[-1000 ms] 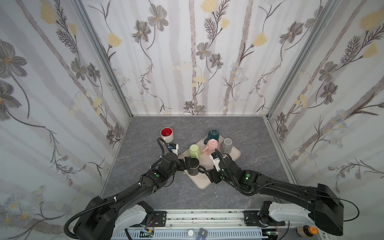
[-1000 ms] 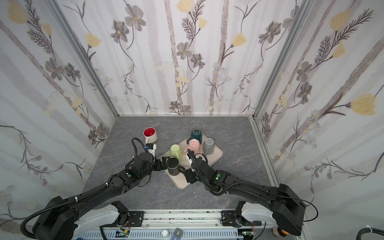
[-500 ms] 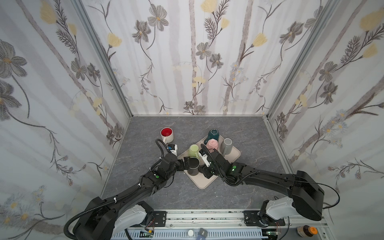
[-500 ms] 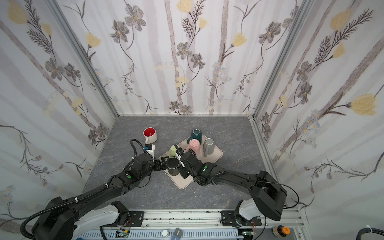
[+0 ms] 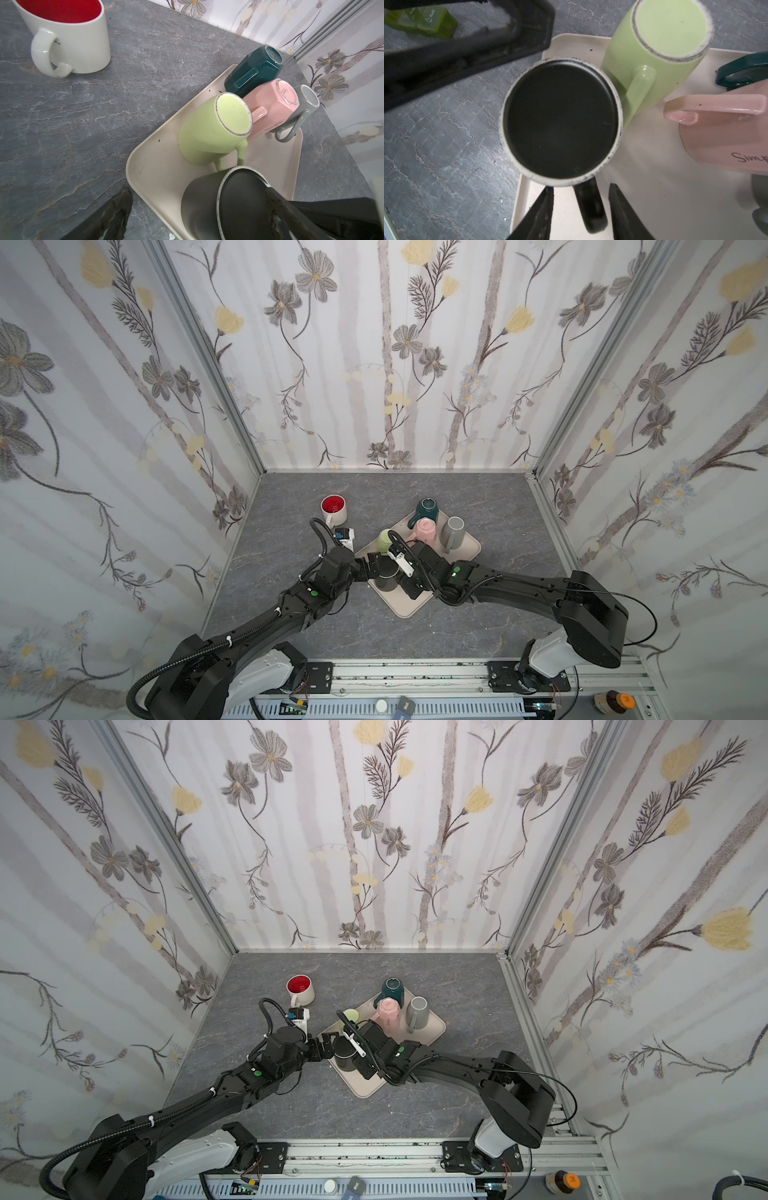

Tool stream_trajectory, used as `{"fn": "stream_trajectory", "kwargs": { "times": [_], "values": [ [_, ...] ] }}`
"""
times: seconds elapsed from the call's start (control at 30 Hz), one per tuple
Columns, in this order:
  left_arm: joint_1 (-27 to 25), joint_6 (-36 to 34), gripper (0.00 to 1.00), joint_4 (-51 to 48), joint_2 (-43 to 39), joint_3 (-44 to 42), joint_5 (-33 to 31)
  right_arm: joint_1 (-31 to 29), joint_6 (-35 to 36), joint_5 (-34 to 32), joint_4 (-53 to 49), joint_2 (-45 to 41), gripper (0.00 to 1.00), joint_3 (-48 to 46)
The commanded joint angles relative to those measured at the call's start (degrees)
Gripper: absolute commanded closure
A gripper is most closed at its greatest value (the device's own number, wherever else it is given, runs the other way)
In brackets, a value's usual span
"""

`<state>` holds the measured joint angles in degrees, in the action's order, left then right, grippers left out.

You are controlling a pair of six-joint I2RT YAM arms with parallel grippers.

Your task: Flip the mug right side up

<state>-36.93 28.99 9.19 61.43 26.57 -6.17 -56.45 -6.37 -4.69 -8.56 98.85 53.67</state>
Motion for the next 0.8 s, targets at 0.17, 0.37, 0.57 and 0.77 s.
{"fn": "stream_trajectory", "kwargs": {
  "times": [0.17, 0.37, 0.57, 0.77],
  "values": [
    [0.06, 0.69, 0.00, 1.65, 0.06, -0.11, 0.29, 0.11, 1.19, 0.05, 0.29, 2.46, 0.59, 2.67],
    [0.02, 1.33, 0.00, 1.30, 0.69, 0.06, 0.03, 0.19, 1.10, -0.15, 0.45, 3.68, 0.63, 3.62],
    [0.04, 2.02, 0.00, 0.31, 1.58, 0.54, -1.32, 0.20, -0.01, -0.29, 0.81, 4.18, 0.69, 4.34],
    [0.10, 2.04, 0.00, 0.04, 1.68, 0.58, -1.98, 0.24, -0.56, -0.40, 1.47, 4.65, 0.73, 4.68]
  ]
}}
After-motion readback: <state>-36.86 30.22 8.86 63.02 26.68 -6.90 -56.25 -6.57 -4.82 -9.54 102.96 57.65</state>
